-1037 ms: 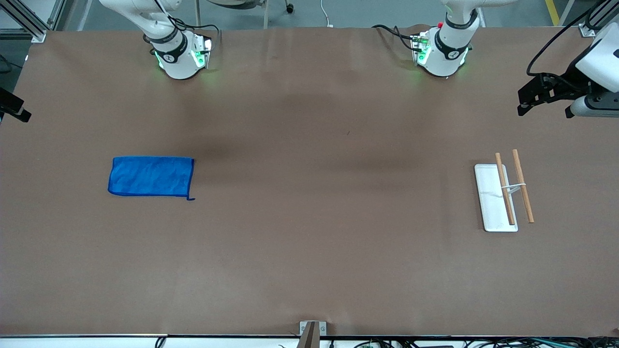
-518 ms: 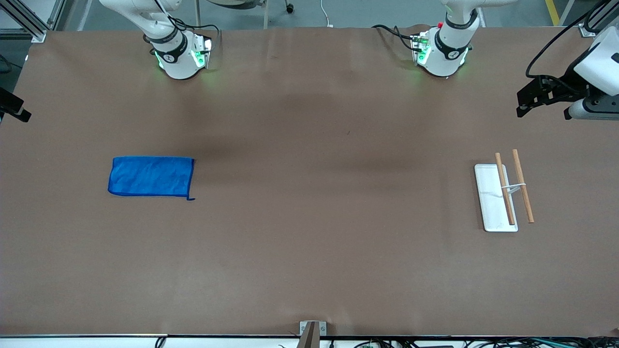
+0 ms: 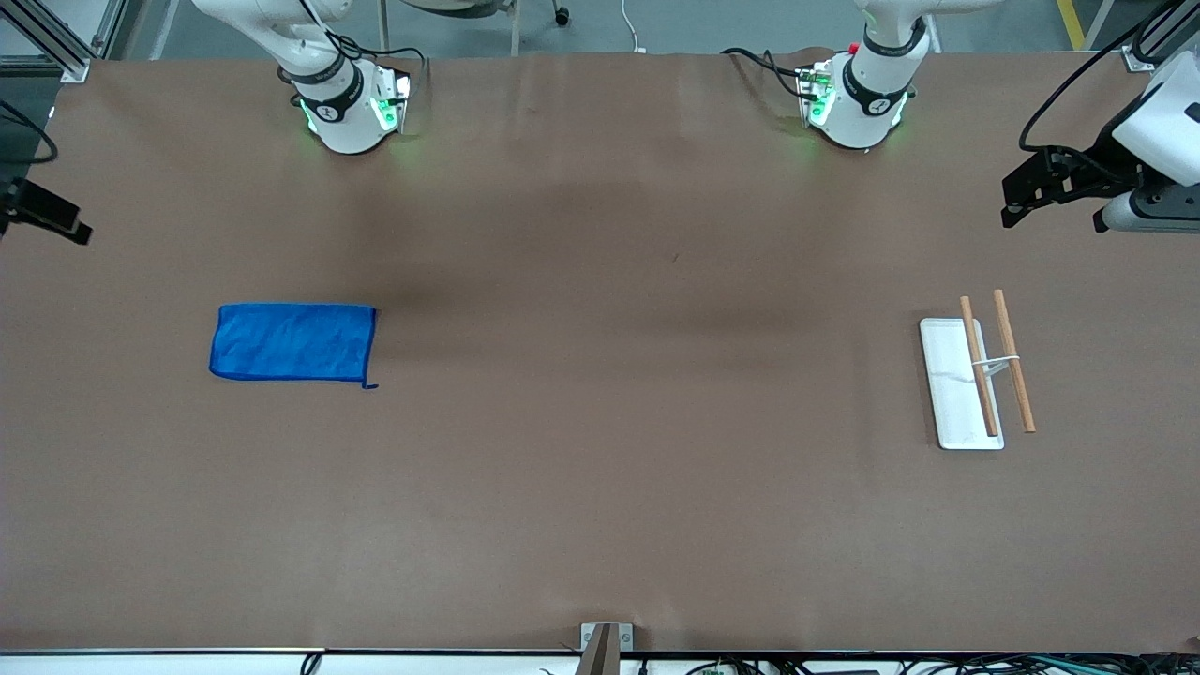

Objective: Right arm passes towel to left arm to hang
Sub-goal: 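Lower the right gripper onto the blue towel's edge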

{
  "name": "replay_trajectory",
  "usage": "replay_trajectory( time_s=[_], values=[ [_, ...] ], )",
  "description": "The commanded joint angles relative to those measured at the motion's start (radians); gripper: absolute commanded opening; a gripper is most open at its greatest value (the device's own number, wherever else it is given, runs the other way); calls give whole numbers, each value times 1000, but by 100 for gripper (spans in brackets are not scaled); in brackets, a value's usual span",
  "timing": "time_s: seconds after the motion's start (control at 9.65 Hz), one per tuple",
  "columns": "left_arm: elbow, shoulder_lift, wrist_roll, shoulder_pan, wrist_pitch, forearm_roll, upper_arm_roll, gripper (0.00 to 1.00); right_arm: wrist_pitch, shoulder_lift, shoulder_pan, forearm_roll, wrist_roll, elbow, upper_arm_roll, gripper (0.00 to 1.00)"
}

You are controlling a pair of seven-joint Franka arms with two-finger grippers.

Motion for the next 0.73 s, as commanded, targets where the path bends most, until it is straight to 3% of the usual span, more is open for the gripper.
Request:
replay_trajectory(
  time_s=[0.0,0.31,0.62],
  values=[
    [-4,19,-6,0,-15,7,-2,100,203,-12,12,-12,-35,-236,3,100],
    [-2,19,-7,2,-15,4,-2,100,560,37,8,-13,-92,-517,1,100],
    [-2,21,-9,2,-15,6,-2,100,826,186,8,-13,-121,-630,1,100]
  ],
)
